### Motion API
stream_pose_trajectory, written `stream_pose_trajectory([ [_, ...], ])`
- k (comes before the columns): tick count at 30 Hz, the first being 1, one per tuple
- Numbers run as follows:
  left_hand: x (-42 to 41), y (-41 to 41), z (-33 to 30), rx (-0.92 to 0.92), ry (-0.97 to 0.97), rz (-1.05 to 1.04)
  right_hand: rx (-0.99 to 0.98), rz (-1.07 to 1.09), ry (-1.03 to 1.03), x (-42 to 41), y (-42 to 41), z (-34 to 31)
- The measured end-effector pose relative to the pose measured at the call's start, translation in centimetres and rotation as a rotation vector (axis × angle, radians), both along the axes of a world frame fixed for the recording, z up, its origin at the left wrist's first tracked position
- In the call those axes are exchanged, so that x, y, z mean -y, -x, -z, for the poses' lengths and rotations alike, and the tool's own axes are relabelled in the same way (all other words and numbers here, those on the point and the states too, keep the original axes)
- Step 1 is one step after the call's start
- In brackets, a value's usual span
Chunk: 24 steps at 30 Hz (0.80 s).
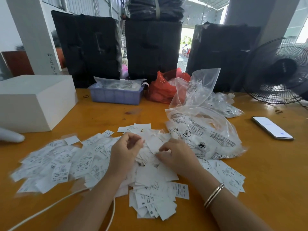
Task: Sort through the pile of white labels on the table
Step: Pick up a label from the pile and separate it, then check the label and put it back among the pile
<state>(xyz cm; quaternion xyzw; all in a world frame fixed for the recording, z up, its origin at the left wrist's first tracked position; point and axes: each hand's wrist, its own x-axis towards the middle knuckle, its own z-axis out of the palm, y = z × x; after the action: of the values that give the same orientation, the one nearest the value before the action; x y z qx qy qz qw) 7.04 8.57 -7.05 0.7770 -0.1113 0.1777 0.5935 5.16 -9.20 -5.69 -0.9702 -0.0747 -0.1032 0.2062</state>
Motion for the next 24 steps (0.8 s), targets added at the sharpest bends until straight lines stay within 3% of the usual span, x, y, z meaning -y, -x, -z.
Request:
stream_pose_trajectory([
  [3, 0.0, 0.0, 0.0, -0.015, 0.055, -0.008, 0.006, -0.014, 0.315, -0.4, 0.5, -0.2],
  [10, 0.0, 0.5, -0.6, -0.005, -0.025, -0.007, 0.155, 0.081, 0.103, -0.6, 1.0, -0.2],
  [14, 0.1, 0.6, -0.9, 0.005, -0.066, -0.046, 0.137, 0.103, -0.213, -1.0, 1.0, -0.3],
  [21, 0.1, 0.6, -0.9, -0.019, -0.001, -0.050, -0.226, 0.075, -1.264, -1.1, 1.3, -0.8],
  [24, 0.1, 0.7, -0.9, -0.012, 0.019, -0.008, -0.276, 0.054, -1.345, -1.3, 1.3, -0.3],
])
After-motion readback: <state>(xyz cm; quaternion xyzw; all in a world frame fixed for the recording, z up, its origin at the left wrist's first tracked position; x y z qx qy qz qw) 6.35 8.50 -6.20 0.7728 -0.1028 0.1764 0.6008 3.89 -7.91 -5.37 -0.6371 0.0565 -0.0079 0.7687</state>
